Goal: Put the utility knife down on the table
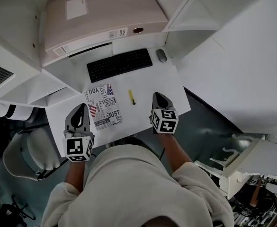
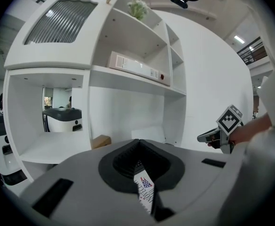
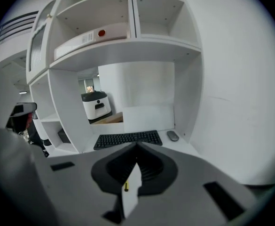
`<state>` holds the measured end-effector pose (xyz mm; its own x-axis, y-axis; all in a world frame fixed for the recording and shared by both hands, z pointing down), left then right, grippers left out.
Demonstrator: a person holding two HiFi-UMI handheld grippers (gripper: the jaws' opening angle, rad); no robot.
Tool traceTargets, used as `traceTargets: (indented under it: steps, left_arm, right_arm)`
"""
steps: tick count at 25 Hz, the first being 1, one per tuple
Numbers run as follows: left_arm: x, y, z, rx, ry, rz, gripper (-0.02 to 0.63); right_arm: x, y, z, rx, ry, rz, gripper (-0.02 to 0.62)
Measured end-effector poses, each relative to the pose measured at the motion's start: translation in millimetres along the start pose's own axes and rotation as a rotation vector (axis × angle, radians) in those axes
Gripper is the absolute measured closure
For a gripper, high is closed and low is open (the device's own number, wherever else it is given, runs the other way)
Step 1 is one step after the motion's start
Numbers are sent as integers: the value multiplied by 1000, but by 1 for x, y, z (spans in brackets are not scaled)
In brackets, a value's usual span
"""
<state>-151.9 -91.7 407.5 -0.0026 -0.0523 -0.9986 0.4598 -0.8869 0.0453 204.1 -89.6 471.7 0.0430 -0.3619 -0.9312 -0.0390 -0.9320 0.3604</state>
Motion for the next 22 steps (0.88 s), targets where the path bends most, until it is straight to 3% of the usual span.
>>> traceTargets:
  steps: [22]
  left_arm:
    - [23,-7,-18,-79,18,-71,606]
  right_arm:
    - [53,-115,1,-48,-30,-331,592]
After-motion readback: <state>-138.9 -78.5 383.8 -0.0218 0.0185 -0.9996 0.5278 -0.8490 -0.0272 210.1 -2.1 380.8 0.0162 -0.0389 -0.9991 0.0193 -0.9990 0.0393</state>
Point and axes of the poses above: the fingertips, and each gripper's own axes: y forward along the fingers, z to its left, x out of its top, the point moved 10 cm from there along -y, backward along the fingers, and after that the axes turned 13 degrees about -z, right-handed, at the moved point
